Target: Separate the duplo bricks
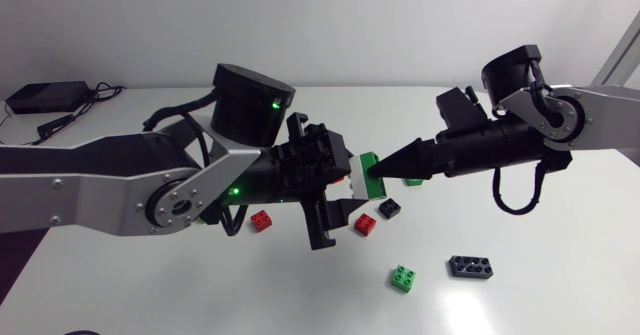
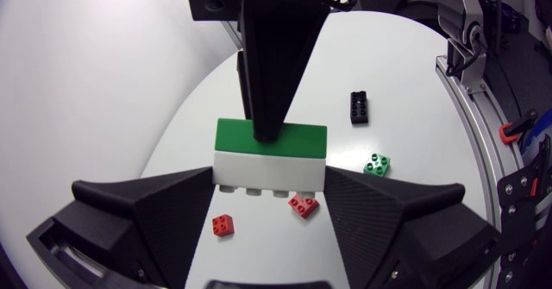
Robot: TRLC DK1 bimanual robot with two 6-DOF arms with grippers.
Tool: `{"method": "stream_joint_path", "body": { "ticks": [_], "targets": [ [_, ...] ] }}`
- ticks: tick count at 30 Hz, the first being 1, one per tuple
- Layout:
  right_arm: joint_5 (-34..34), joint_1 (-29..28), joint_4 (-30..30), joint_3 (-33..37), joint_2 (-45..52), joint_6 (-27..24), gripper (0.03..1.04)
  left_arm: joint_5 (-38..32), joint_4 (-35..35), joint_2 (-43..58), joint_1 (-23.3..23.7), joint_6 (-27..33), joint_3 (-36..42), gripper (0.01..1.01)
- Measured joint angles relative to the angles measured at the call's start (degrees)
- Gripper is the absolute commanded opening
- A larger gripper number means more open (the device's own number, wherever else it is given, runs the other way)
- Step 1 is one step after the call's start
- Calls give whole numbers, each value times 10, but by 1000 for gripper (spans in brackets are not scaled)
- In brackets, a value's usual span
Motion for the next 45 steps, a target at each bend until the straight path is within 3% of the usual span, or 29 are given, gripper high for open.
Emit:
{"method": "stream_joint_path", "body": {
  "ticks": [4,9,14,23,26,28,31,36,40,45],
  "targets": [
    [-13,-3,-3,0,0,11,354,0,0,-3,0,0,0,241],
    [-100,-38,-18,0,5,11,343,4,3,-26,-6,0,-1,241],
    [-134,-56,-27,0,8,10,343,8,13,-30,-8,0,-1,241],
    [-151,-92,-28,0,8,1,343,2,12,-37,-4,-2,-18,241],
    [-121,-97,-28,-1,7,-16,344,-16,-11,-38,-5,7,-18,241],
    [-82,-97,-28,-9,-1,-27,344,-31,-60,-38,-5,30,-15,241],
    [-30,-93,-28,-25,-21,-48,344,-52,-187,-36,-7,87,7,241],
    [12,-90,-29,-40,-45,-83,346,-125,-363,-29,-26,197,44,241],
    [32,-86,-29,-57,-64,-98,348,-195,-453,8,-42,256,50,241],
    [47,-73,-29,-71,-90,-111,348,-247,-523,87,-41,284,50,239]
  ]
}}
